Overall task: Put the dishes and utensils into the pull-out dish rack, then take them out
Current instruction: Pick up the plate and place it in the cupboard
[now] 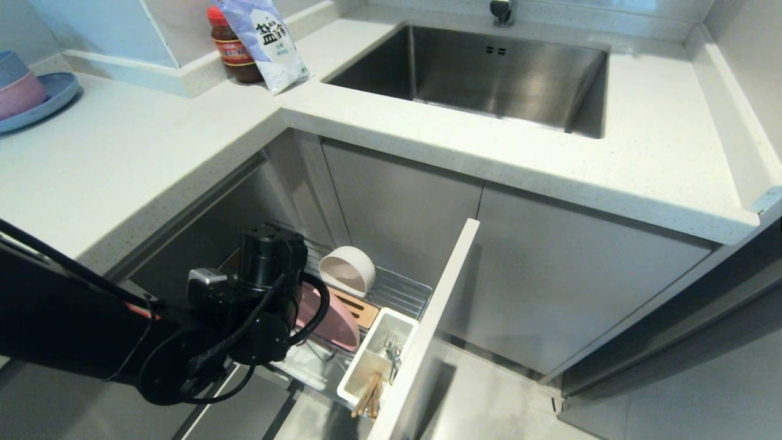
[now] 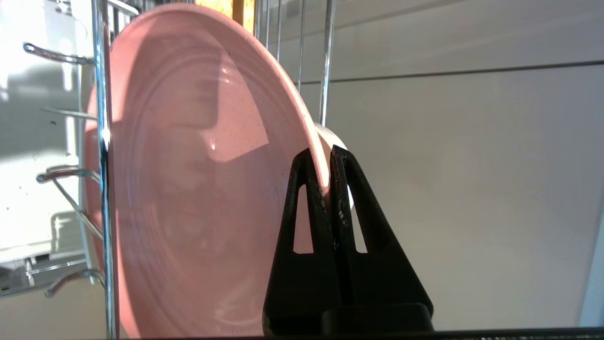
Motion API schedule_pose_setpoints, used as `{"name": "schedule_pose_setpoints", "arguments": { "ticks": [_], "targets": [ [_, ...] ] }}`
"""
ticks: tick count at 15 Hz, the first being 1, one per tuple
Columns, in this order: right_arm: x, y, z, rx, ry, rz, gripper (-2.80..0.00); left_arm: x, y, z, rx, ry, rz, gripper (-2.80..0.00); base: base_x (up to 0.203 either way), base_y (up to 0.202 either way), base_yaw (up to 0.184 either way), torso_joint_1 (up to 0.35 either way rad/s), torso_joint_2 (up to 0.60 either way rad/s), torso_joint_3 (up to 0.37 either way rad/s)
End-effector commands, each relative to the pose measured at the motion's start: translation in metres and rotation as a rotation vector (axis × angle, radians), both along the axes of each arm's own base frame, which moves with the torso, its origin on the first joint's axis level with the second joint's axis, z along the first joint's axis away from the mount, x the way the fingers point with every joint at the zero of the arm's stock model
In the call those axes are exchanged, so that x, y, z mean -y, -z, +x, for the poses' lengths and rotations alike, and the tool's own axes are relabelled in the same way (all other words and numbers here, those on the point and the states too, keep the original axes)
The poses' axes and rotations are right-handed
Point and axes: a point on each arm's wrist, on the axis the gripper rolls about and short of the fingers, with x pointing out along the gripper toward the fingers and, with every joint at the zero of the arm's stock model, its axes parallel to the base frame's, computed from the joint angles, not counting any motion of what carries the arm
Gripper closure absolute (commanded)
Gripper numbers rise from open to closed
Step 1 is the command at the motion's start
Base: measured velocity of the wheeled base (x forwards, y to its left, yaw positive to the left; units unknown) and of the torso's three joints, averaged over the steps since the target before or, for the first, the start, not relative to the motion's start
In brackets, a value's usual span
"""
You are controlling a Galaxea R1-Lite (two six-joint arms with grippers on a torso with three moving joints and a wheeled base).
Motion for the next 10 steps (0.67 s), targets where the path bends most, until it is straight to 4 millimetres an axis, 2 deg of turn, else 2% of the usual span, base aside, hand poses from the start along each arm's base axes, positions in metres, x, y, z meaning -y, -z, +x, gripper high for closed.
{"name": "schedule_pose_setpoints", "arguments": {
  "ticks": [1, 7, 8, 10],
  "targets": [
    [0.0000, 0.0004, -0.0001, 0.001, 0.000, 0.000, 0.00, -0.0009, 0.0063, 0.0041, -0.013, -0.016, 0.003, 0.00, 0.000, 0.000, 0.000, 0.000, 0.00, 0.000],
    [0.0000, 0.0004, -0.0001, 0.001, -0.001, 0.000, 0.00, -0.0001, 0.0111, 0.0064, -0.025, -0.018, 0.013, 0.00, 0.000, 0.000, 0.000, 0.000, 0.00, 0.000],
    [0.0000, 0.0004, -0.0001, 0.001, 0.000, 0.000, 0.00, -0.0002, 0.0112, 0.0064, -0.026, -0.018, 0.013, -2.80, 0.000, 0.000, 0.000, 0.000, 0.00, 0.000],
    [0.0000, 0.0004, -0.0001, 0.001, 0.000, 0.000, 0.00, -0.0001, 0.0105, 0.0057, -0.026, -0.018, 0.017, -2.80, 0.000, 0.000, 0.000, 0.000, 0.00, 0.000]
  ]
}}
